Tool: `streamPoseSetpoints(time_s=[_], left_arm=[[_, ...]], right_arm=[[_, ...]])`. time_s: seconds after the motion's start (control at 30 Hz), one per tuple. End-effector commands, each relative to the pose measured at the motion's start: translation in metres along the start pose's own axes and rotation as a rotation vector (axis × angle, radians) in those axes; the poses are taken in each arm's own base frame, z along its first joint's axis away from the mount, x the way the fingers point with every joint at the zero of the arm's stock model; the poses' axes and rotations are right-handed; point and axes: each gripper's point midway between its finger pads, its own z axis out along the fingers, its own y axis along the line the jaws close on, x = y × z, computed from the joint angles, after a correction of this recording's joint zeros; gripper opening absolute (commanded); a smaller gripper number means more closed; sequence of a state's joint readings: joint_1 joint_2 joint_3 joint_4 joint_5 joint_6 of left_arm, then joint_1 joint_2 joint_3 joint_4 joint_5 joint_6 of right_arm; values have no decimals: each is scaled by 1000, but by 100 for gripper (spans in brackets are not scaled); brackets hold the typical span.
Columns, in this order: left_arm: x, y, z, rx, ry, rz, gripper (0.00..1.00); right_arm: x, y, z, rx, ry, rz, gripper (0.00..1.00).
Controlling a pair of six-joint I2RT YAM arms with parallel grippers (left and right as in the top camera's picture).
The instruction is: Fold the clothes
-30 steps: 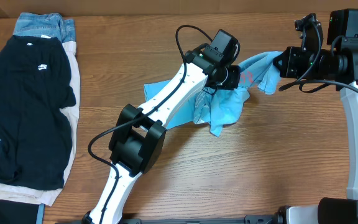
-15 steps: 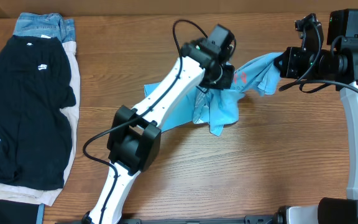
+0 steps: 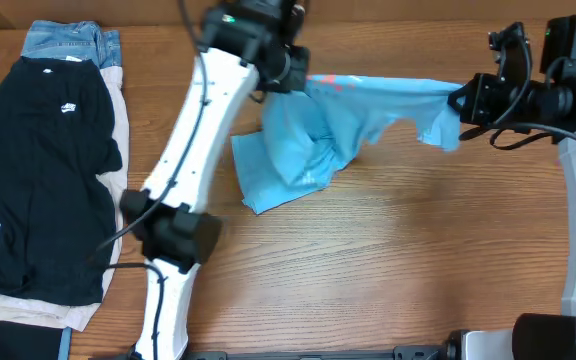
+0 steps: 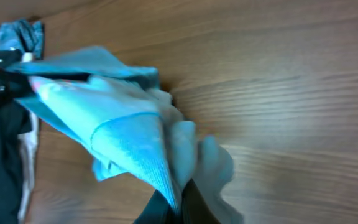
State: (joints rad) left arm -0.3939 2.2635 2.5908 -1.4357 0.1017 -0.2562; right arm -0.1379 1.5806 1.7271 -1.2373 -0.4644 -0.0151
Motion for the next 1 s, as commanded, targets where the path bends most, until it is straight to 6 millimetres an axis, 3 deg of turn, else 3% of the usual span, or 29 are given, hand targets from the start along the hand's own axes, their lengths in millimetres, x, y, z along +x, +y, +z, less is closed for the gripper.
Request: streamPoseSetpoints(time_s=[0.0, 0.2, 0.33, 0.67, 0.8, 0.97], left_arm=[[-24, 62, -69, -135, -156, -17, 4], [-29, 84, -127, -162, -266, 16, 10], [-27, 89, -166, -173, -339, 28, 4], [-11, 67, -275, -137, -590, 74, 4], [0, 45, -276, -16, -566, 109, 4], [0, 16, -235, 141, -445, 217, 18]], right_arm=[[-24, -14, -38, 51, -109, 32, 4], [-36, -3, -71, 64, -163, 4, 4], [-40, 6, -96, 85, -199, -16, 4], [-42, 46, -177, 125, -350, -99, 4], [-36, 47, -178, 133, -332, -106, 4], [-32, 45, -176, 134, -311, -102, 4]])
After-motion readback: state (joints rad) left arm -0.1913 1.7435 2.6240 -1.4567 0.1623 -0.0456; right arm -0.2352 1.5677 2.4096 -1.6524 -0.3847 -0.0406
